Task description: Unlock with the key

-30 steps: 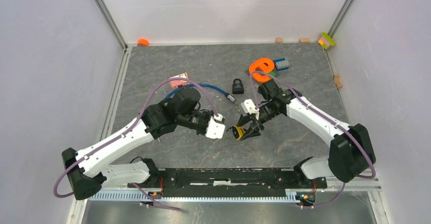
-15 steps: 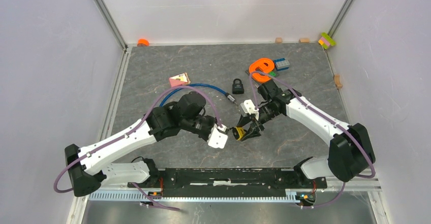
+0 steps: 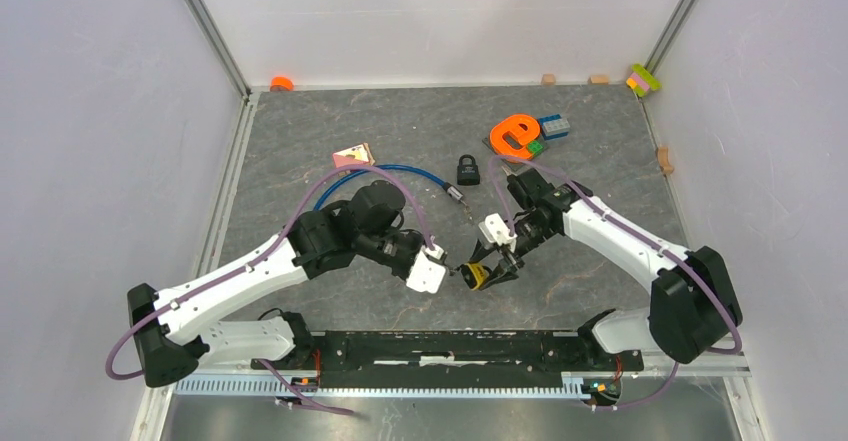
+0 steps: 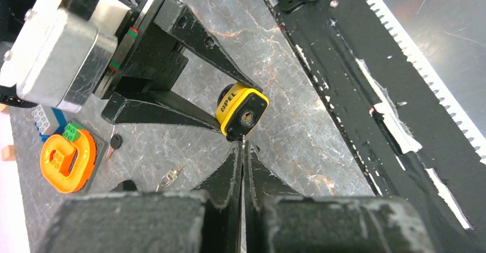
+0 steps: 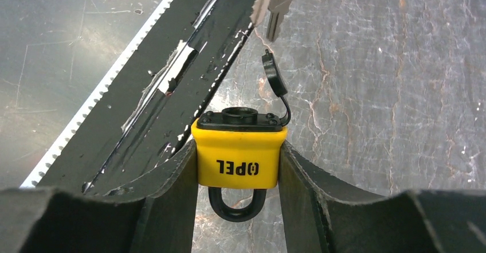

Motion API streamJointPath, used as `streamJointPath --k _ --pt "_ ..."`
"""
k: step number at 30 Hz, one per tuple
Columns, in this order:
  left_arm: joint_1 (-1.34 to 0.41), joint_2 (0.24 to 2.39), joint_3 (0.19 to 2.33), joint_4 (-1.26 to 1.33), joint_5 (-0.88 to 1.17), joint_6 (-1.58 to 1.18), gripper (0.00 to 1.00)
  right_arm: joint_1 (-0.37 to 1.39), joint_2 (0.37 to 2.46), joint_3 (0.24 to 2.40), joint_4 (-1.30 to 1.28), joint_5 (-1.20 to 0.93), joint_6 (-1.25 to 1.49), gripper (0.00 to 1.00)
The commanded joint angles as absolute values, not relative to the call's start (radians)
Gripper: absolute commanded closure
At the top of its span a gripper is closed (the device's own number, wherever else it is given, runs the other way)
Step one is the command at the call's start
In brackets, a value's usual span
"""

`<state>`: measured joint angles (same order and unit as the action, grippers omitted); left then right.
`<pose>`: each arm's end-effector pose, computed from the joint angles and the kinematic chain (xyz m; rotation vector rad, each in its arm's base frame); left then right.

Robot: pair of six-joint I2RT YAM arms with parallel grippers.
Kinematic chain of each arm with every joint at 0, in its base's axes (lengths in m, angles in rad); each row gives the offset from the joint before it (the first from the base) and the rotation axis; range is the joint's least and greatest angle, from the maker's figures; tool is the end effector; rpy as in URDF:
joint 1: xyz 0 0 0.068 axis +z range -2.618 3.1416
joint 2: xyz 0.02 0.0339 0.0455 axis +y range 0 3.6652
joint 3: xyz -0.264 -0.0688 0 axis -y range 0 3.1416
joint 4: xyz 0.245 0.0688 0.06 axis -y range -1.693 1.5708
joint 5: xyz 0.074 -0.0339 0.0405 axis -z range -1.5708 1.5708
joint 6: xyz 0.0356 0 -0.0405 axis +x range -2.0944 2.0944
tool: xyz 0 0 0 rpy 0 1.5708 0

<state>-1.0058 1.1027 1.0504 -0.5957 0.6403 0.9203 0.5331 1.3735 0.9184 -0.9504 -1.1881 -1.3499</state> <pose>0.1054 -0.2060 0.3343 1.9583 0.9324 -0.7544 0.1805 0.1448 0.2325 -1.8590 1.2005 1.2970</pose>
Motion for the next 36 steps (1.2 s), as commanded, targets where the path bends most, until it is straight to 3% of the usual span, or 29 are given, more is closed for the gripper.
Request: streamJointPath --k 1,16,36 --pt "-1.012 1.079 1.051 -0.568 0.718 0.877 0.98 0.552 1.314 0.906 -0.978 -1.223 -1.442 1.00" --pt "-1.115 1.167 1.073 -0.601 0.585 0.987 0.98 0.553 1.365 0.914 -0.971 -1.222 -1.435 1.00" --pt "-1.121 1.163 0.952 -0.436 0.461 1.094 0.98 0.553 1.427 0.925 -0.874 -1.234 -1.253 1.00"
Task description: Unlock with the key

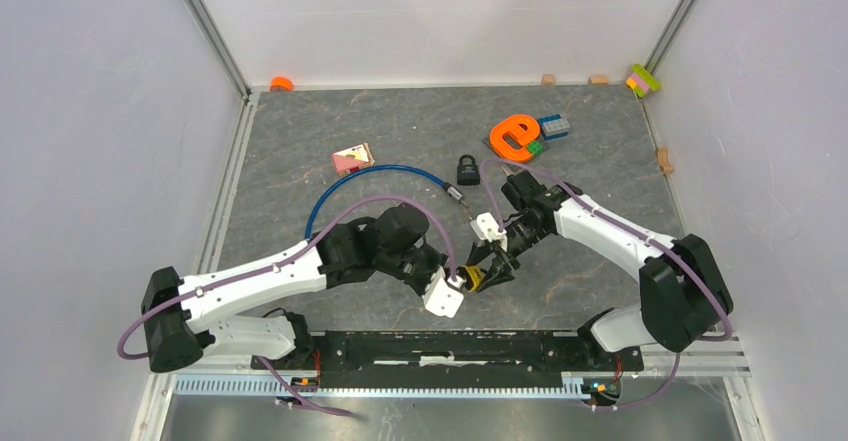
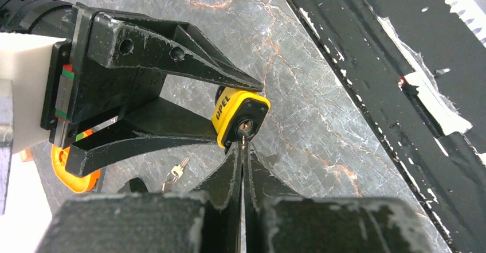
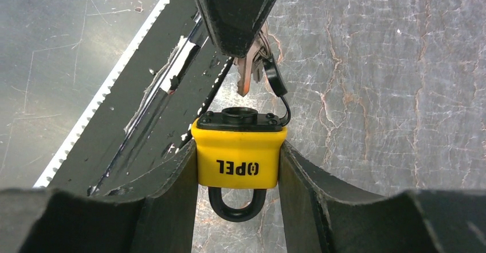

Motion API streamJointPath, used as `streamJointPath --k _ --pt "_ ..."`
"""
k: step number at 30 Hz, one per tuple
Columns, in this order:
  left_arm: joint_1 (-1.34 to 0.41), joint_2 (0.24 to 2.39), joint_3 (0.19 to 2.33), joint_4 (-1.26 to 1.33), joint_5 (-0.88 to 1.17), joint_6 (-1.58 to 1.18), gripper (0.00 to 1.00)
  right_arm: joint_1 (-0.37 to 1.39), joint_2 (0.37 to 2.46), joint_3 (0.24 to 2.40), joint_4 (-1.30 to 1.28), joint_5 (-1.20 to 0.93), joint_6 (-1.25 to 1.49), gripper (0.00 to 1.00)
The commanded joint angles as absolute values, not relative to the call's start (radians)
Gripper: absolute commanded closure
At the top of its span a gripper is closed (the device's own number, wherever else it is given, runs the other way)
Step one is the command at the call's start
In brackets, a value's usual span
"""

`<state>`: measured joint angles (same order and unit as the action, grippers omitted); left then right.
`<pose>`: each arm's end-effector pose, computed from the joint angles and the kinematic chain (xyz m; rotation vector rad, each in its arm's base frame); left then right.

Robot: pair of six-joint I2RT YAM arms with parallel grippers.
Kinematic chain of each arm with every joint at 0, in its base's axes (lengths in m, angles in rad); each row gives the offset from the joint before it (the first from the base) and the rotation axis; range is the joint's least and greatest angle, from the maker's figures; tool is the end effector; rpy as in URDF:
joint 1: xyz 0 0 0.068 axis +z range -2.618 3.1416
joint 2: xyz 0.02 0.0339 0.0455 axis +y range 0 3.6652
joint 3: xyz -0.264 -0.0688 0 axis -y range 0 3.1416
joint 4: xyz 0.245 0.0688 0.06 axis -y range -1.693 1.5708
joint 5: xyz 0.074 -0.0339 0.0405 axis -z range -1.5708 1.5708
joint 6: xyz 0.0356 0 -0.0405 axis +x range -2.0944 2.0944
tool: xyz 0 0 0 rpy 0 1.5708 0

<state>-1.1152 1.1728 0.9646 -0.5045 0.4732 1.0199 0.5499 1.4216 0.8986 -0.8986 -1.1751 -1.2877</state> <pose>0.0953 -0.2314 0.2958 2.0841 0.8649 -0.5890 0.1841 0.1513 0.2174 -1.8576 1.2770 1.3379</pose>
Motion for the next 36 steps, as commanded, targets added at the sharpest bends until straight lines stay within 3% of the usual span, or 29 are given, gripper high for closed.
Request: streamJointPath --k 1,15,23,31,36 --pt "-1.121 1.163 0.946 -0.432 0.466 1.095 0.98 0.554 1.428 0.925 -0.873 -1.234 -1.251 1.00" --pt "-1.119 1.122 0.881 -0.327 0.450 1.032 0.98 0.552 1.415 0.926 -0.788 -1.173 -1.144 1.00" --pt "-1.014 1.100 0.887 -0.255 0.506 0.624 0.98 0.524 1.252 0.824 -0.455 -0.956 -0.865 1.00" --pt "-0.700 1.159 0.904 -0.148 0.828 0.076 0.98 0.495 1.075 0.715 -0.240 -0.777 -0.808 1.00" --pt "-0.646 1.256 0.917 -0.012 0.945 -0.229 0.98 0.494 1.046 0.688 -0.195 -0.696 -0.802 1.00"
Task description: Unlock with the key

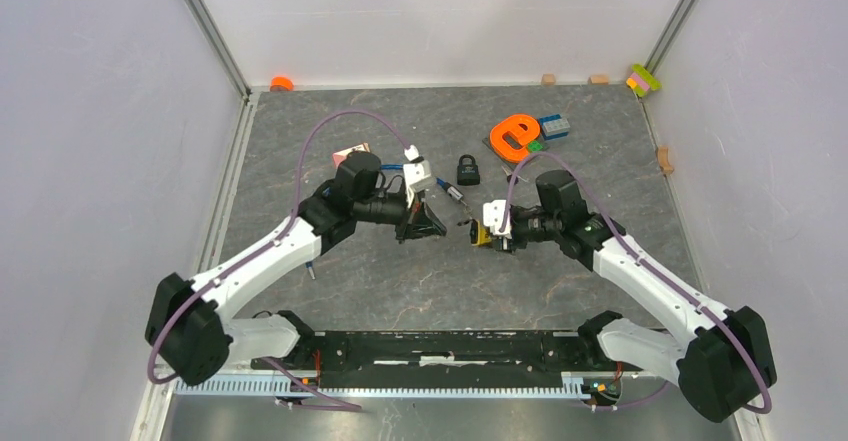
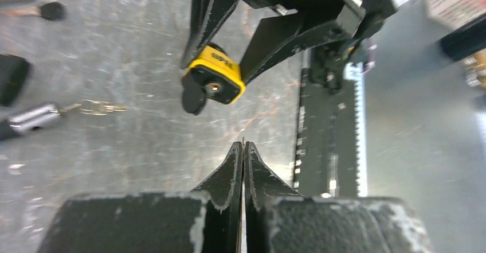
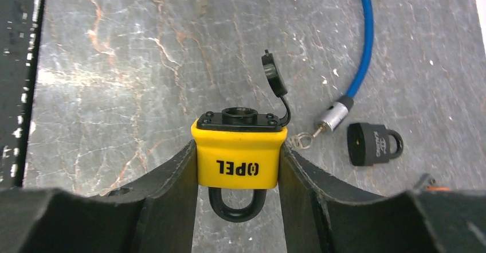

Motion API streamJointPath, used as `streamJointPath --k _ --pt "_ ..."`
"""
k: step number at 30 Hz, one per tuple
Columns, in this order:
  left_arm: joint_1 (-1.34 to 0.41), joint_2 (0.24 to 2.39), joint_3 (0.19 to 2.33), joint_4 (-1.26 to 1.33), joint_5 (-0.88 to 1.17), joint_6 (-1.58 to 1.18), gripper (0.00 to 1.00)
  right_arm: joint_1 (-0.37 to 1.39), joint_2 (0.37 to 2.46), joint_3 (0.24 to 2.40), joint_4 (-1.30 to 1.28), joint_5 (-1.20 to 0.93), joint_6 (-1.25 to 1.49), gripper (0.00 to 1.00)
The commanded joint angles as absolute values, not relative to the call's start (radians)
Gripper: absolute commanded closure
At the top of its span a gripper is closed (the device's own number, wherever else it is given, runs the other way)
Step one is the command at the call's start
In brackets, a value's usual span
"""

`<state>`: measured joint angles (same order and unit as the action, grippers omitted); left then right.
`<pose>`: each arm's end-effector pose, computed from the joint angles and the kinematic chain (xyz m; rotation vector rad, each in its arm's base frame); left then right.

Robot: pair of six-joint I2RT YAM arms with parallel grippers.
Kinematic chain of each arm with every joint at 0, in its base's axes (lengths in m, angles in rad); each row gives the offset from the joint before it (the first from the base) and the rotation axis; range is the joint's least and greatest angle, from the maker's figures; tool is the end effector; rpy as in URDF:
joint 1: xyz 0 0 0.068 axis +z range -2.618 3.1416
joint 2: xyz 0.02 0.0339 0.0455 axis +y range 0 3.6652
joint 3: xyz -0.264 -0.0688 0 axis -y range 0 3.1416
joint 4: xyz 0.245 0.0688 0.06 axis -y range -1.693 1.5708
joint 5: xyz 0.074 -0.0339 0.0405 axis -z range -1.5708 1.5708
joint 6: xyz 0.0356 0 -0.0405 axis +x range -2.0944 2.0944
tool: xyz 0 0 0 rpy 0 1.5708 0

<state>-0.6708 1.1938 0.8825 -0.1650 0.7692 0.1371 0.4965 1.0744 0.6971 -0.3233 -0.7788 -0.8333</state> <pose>0.1906 -0.1828 0.2954 1.2524 1.6621 -1.1136 0.1816 0.1268 0.2471 -1.5968 1.3933 0.6800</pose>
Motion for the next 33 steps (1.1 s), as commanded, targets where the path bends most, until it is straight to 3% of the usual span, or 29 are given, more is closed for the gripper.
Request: streamJointPath --k 1,10,33 --pt "-0.644 1.267 0.914 0.032 0.955 -0.282 0.98 0.494 1.041 0.684 -0.181 -0.681 -0.790 1.00" --pt "-0.607 1.330 0.859 0.261 0.862 -0.646 0.98 0.466 1.019 0.658 -0.094 -0.597 -0.672 1.00" --pt "-0.606 1.514 0.907 0.379 0.671 -0.822 0.98 0.430 1.050 0.665 -0.058 -0.657 -0.542 1.00"
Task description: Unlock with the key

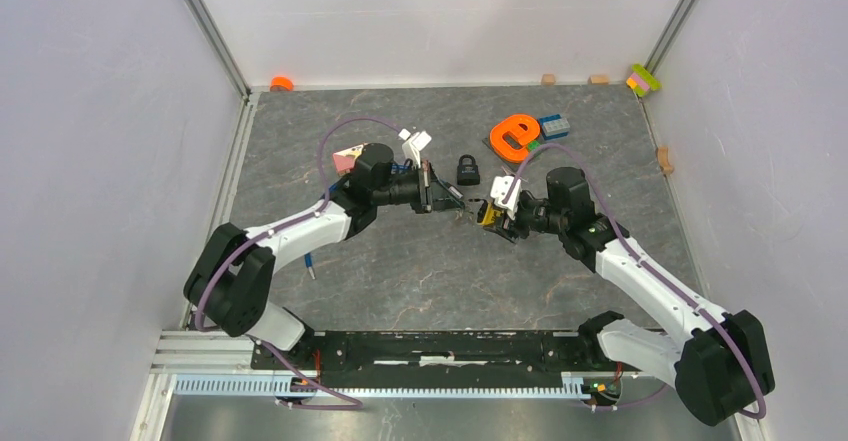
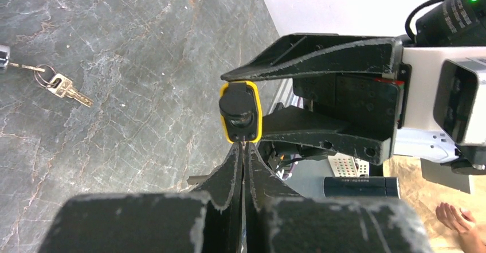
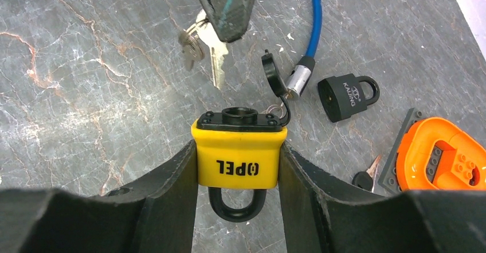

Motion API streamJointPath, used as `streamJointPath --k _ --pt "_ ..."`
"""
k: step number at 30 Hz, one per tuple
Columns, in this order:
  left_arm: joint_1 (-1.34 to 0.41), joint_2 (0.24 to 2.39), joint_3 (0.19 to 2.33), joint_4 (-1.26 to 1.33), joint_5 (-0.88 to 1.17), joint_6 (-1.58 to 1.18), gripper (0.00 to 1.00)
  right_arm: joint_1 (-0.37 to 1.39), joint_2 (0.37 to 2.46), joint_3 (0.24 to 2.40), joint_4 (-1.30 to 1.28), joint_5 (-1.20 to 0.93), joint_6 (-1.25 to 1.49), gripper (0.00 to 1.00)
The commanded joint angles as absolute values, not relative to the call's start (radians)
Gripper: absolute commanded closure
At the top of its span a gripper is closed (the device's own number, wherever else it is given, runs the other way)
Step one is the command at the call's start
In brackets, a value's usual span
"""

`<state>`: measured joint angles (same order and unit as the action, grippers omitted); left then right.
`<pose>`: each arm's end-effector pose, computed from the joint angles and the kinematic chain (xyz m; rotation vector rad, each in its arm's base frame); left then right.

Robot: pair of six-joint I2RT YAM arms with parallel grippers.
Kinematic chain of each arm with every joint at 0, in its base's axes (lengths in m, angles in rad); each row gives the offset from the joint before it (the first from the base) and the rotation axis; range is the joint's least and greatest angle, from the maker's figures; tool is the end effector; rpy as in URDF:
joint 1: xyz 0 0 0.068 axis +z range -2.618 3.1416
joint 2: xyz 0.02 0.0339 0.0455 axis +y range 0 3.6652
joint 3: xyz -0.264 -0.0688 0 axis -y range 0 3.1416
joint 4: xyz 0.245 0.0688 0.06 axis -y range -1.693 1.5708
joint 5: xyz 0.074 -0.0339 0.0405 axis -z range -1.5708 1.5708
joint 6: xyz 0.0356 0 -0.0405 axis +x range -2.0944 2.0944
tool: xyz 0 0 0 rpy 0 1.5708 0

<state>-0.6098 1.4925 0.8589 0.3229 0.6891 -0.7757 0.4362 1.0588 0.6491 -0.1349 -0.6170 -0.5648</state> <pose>0.2567 -0.2069 0.2490 0.3680 2.1058 -1.5342 0.1974 0.1148 0.2477 -1.2887 1.5997 0.5698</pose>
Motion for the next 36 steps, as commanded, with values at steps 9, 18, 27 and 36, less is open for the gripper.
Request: streamJointPath --k 9,18,27,36 --pt "-0.606 1.536 0.919 0.406 0.666 -0.848 0.98 0.426 1.053 0.661 -0.066 -0.673 -0.538 1.00" --pt "-0.623 1.542 0.919 0.415 0.663 -0.854 0.98 0.423 1.070 0.669 -0.061 -0.705 -0.529 1.00" --pt "-0.627 1.543 0.913 0.408 0.663 -0.850 0.98 0.412 1.071 0.675 -0.059 -0.734 -0.517 1.00" --pt "-0.635 1.545 0.908 0.401 0.668 -0.841 0.98 0.403 1.075 0.671 -0.054 -0.778 -0.521 1.00"
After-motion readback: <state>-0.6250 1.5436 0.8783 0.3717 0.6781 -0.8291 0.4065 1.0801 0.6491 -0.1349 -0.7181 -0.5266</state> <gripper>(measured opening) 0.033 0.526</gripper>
